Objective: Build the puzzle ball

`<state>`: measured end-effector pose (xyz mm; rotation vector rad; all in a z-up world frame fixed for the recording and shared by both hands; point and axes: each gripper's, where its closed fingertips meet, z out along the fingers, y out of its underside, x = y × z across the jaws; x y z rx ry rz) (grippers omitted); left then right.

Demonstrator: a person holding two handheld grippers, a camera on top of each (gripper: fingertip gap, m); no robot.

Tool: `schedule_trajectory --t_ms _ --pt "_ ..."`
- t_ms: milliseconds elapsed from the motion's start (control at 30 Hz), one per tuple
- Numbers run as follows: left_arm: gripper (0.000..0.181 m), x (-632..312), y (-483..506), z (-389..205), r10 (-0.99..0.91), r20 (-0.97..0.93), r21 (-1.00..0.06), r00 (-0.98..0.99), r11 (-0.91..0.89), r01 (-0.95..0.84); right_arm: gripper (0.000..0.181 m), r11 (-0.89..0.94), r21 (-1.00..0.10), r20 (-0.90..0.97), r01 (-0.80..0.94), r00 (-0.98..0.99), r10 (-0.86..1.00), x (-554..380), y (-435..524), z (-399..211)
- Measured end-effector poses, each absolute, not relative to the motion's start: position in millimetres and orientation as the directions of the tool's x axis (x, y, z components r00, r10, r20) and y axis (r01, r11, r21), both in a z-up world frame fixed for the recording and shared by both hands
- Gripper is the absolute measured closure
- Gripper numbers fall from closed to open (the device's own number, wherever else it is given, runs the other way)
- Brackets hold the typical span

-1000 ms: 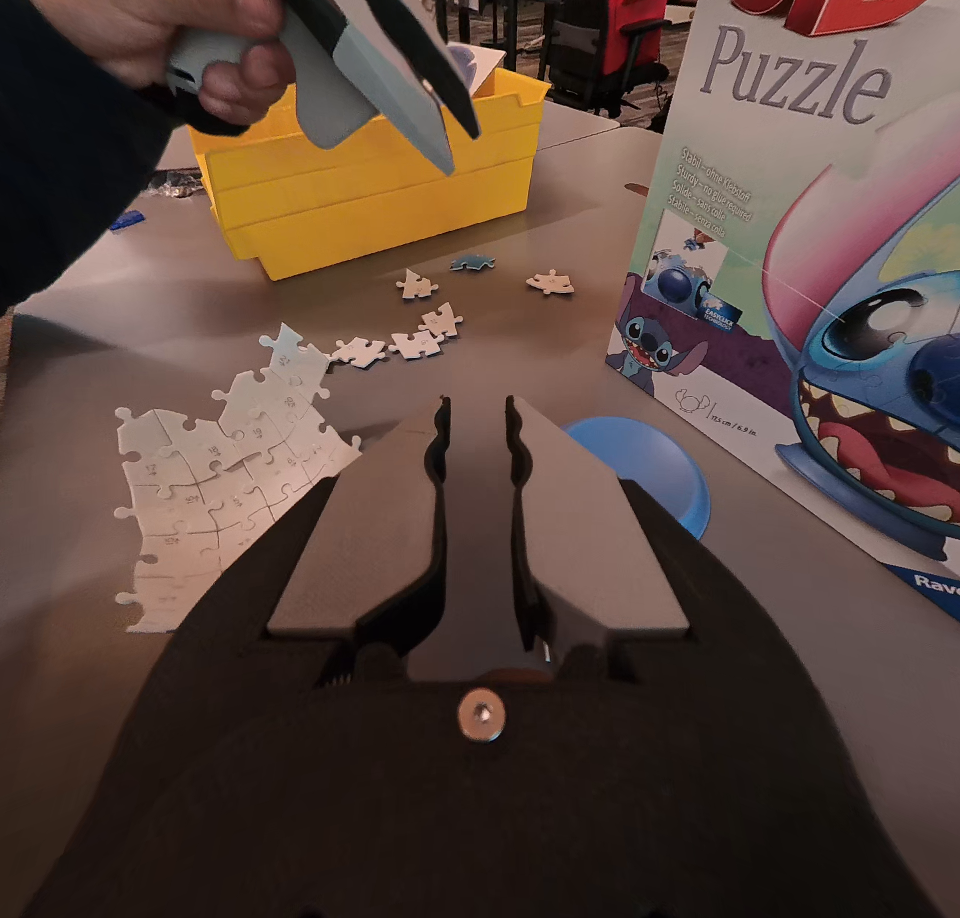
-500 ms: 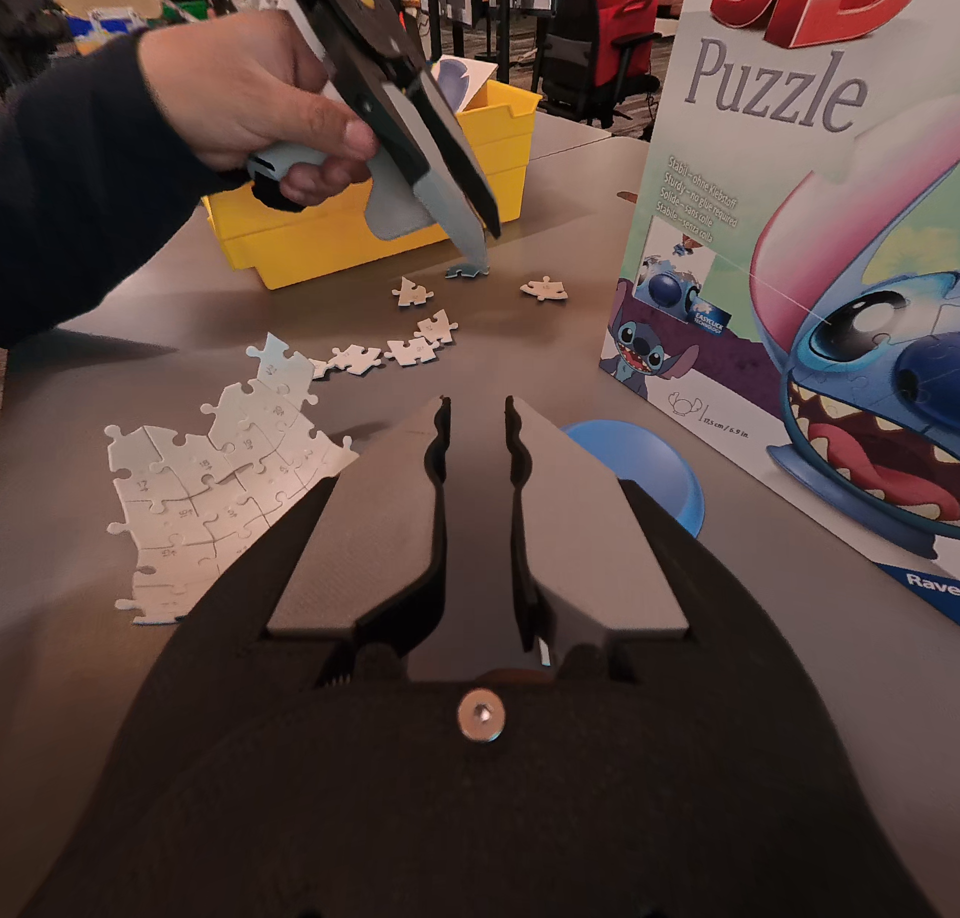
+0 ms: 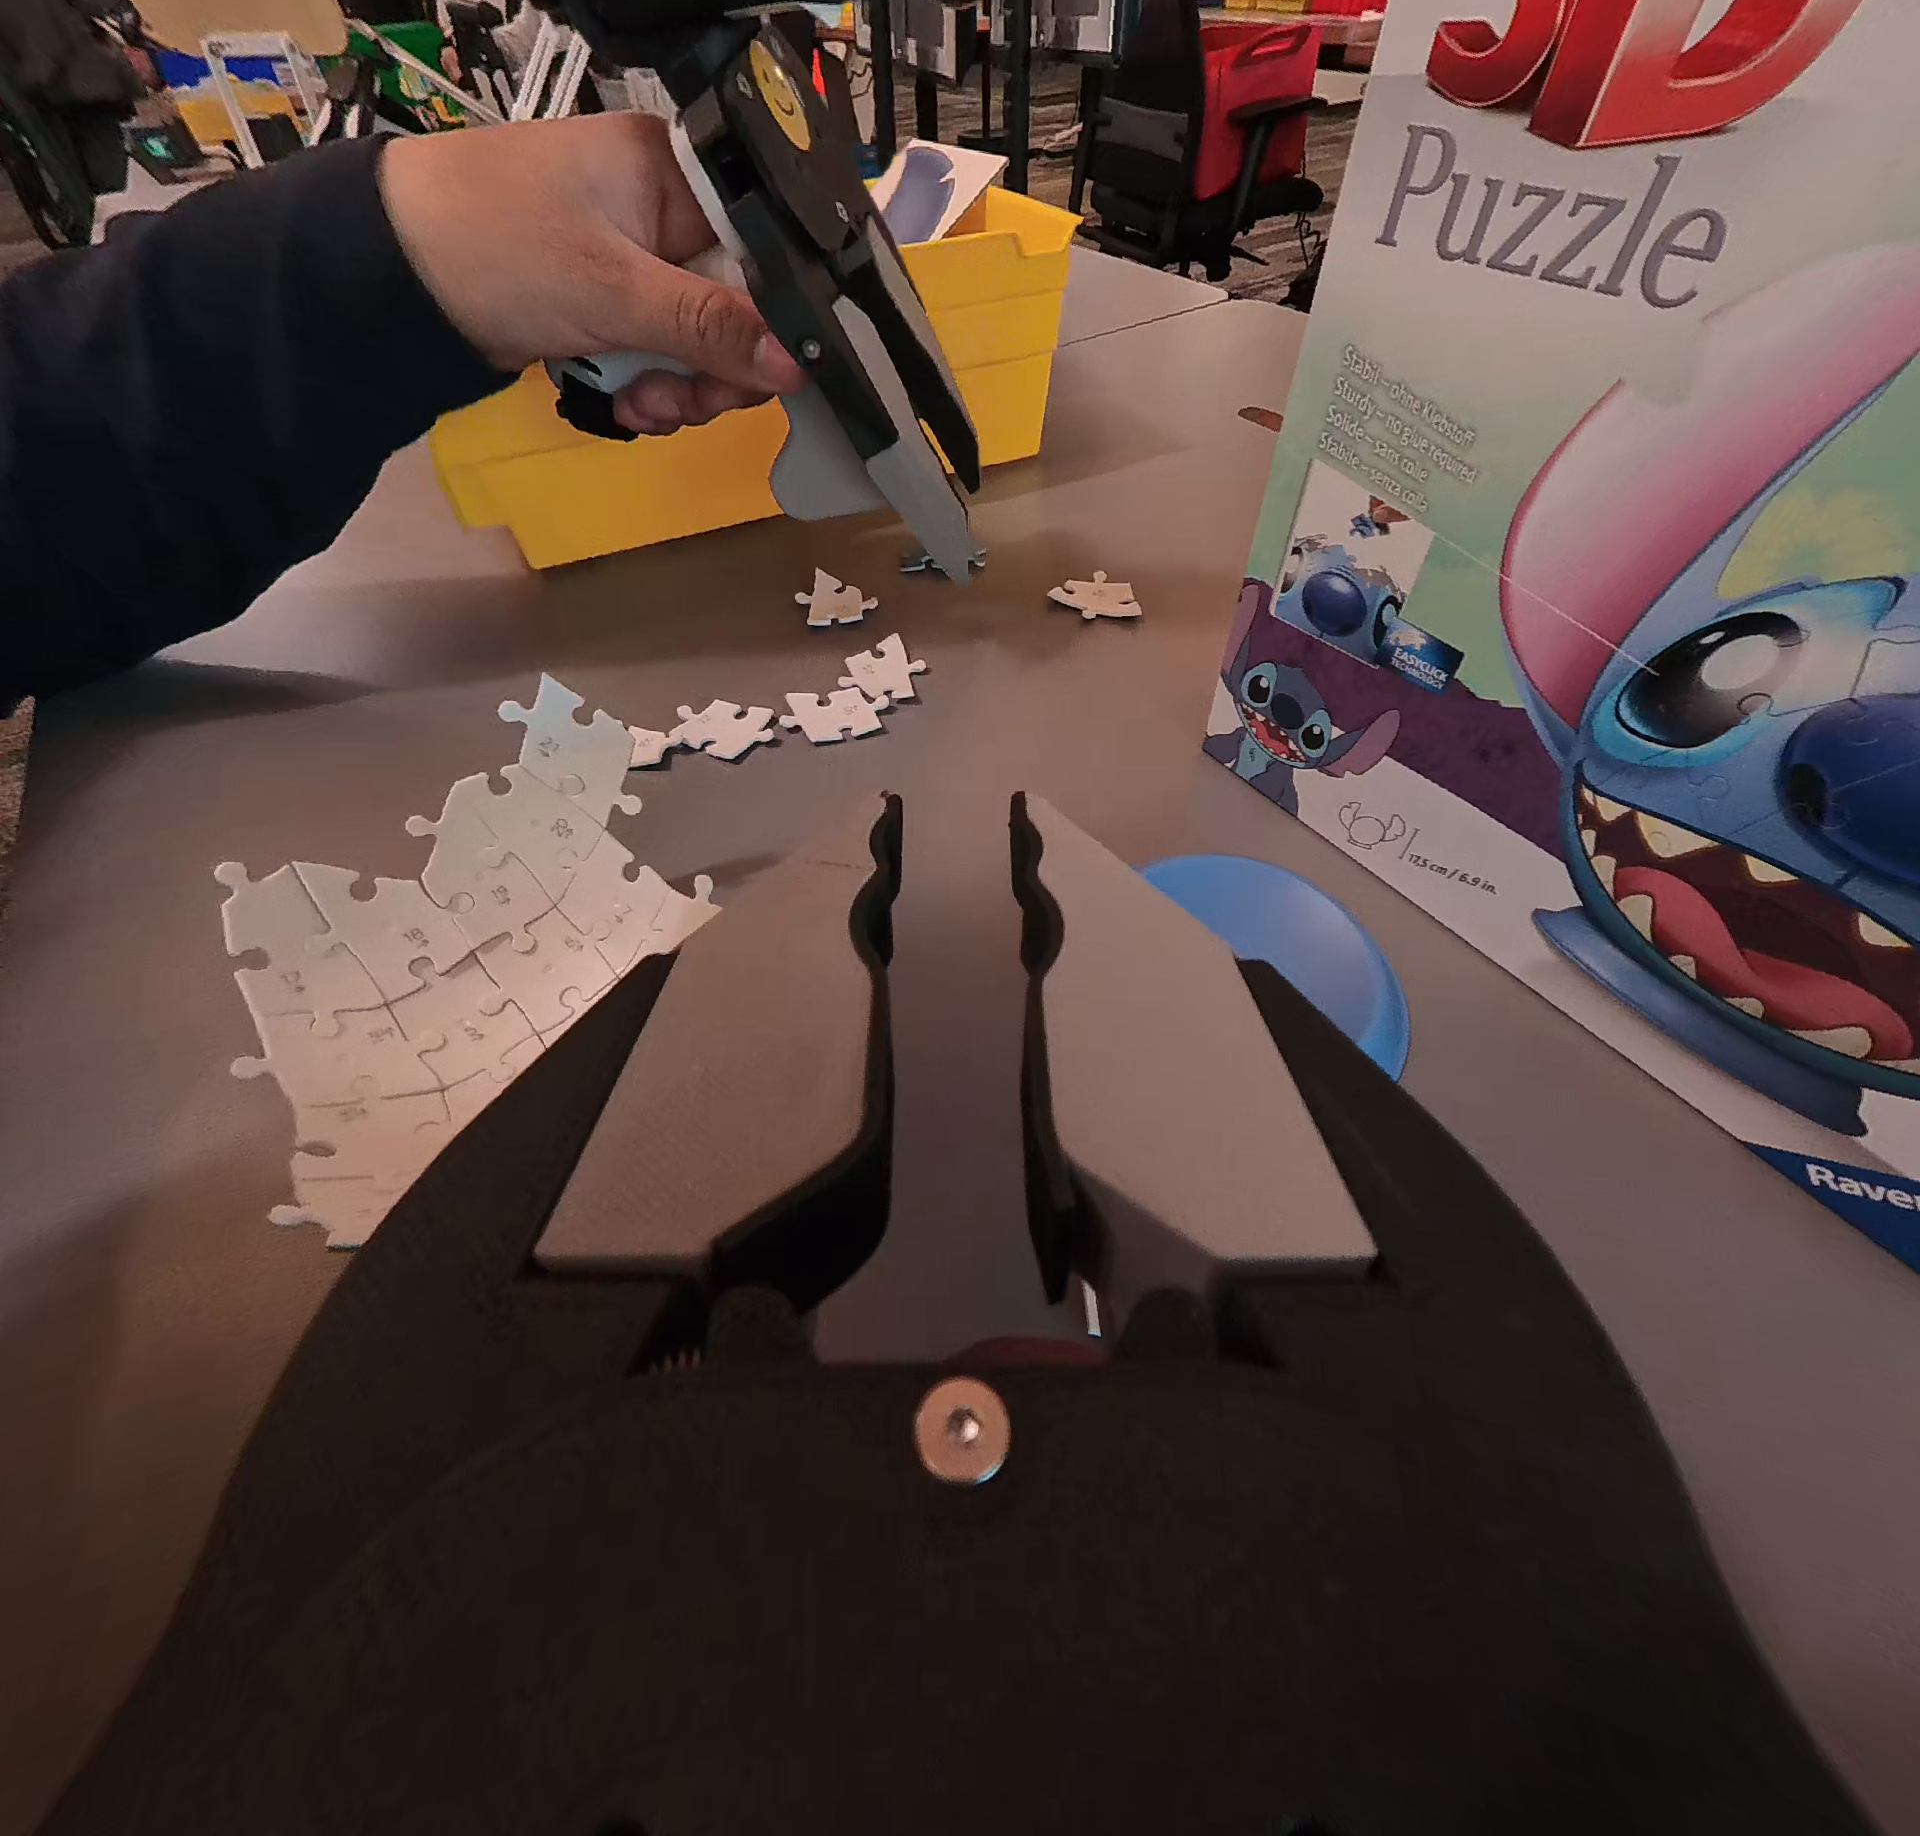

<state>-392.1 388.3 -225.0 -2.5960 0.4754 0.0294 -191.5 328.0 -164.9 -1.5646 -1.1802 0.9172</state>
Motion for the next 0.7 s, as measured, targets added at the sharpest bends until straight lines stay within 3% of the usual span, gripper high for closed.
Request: schedule_trajectory --t_ms 267,500,567,700 --pt "0.129 -399 390 -217 -0.283 -0.014 -0.537 0.959 -0.807 -0.246 0.164 -0.097 -0.958 -0.025 0.272 0.256 0.966 -193 328 -167" --pt "0.126 -380 373 -225 -0.32 0.036 -0.485 0.947 -0.834 -0.264 0.164 -0.093 -0.961 -0.024 0.261 0.256 0.966 -192 327 -164" --pt "0.126 -360 347 -213 -0.385 0.082 -0.495 0.919 -0.816 -0.298 0.164 -0.093 -0.962 -0.026 0.256 0.251 0.968 -192 326 -162" --pt "0.136 -358 290 -204 -0.48 -0.074 -0.488 0.874 -0.747 -0.451 0.164 -0.085 -0.967 -0.027 0.238 0.239 0.971 -191 322 -157"
